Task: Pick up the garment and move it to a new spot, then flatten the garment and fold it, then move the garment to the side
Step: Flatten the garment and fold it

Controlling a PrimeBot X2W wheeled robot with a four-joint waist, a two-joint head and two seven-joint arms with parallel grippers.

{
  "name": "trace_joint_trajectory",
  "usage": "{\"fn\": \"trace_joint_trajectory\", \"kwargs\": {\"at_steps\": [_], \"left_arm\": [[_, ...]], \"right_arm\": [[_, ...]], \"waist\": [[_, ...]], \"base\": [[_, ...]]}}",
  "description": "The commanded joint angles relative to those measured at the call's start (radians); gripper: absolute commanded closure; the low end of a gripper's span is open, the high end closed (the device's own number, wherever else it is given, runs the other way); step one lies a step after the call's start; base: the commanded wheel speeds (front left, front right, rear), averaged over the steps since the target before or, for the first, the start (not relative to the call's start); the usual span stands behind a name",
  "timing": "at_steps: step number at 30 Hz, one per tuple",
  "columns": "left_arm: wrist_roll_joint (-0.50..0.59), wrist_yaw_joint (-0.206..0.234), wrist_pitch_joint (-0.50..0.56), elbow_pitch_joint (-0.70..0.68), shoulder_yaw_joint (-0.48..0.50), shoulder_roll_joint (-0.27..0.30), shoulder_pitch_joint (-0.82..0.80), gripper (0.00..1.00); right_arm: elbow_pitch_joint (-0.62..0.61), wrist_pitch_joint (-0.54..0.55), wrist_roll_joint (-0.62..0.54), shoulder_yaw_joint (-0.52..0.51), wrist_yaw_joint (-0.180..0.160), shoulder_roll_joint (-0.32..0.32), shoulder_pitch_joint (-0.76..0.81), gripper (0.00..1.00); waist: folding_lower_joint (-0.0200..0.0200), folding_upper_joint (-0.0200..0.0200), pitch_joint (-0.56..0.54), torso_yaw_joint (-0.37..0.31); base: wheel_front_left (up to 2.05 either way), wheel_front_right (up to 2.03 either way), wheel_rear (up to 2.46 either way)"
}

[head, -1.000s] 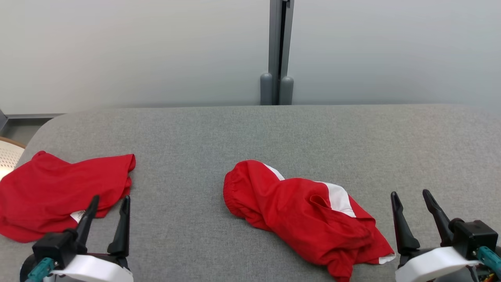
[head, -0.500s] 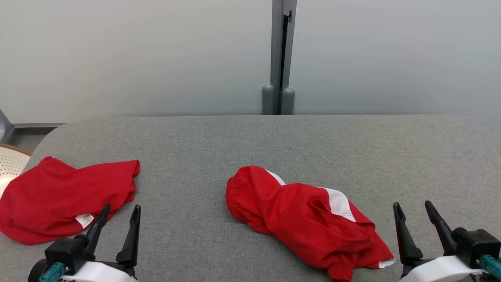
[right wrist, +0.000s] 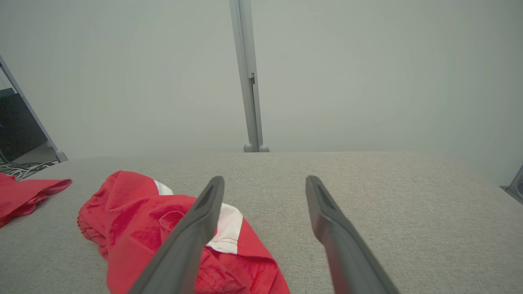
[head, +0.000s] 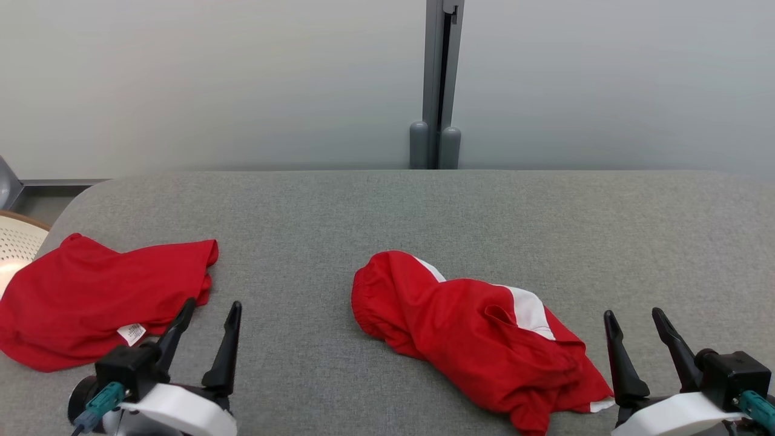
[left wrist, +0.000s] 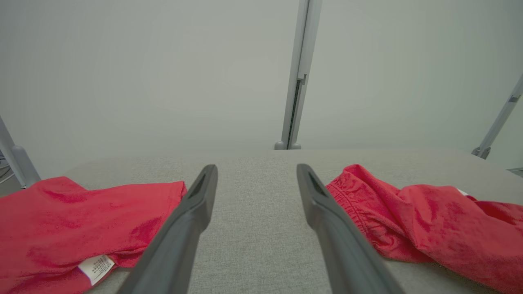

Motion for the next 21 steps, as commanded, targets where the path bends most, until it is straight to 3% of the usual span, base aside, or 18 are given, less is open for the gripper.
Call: {"fn": "trace_joint_trajectory", "kwargs": {"at_steps": [1,6,12,15,20,21], "left_arm": [[0.006,-0.011,0.01,0.007,-0.014,-0.008,-0.04,0.0],[0.02,-0.052,0.067,0.053,-0.1,-0.059,-0.153,0.0],[-0.007,-0.09,0.164,0.201,-0.197,-0.122,-0.311,0.0],[-0.029,-0.098,0.23,0.31,-0.233,-0.129,-0.373,0.0],[-0.053,-0.105,0.245,0.408,-0.266,-0.121,-0.45,0.0],[-0.056,-0.106,0.236,0.424,-0.276,-0.117,-0.462,0.45]], "right_arm": [[-0.001,0.002,-0.005,0.003,0.0,-0.002,-0.013,0.0],[-0.004,0.008,-0.009,0.018,0.0,-0.002,-0.029,0.0],[-0.01,0.011,-0.004,0.047,0.0,-0.002,-0.063,0.0],[-0.004,0.003,0.0,0.05,0.0,-0.002,-0.078,0.0],[0.007,-0.01,0.001,0.049,0.0,-0.002,-0.092,0.0],[0.01,-0.013,0.007,0.048,0.0,-0.002,-0.094,0.0]], "waist": [[0.0,0.0,0.01,-0.002],[0.0,0.0,0.044,-0.027],[0.0,0.0,0.115,-0.1],[0.0,0.0,0.14,-0.135],[0.0,0.0,0.171,-0.169],[0.0,0.0,0.177,-0.173]], "base": [[0.0,0.0,0.0],[0.0,0.0,0.0],[0.0,0.0,0.0],[0.0,0.0,0.0],[0.0,0.0,0.0],[0.0,0.0,0.0]]}}
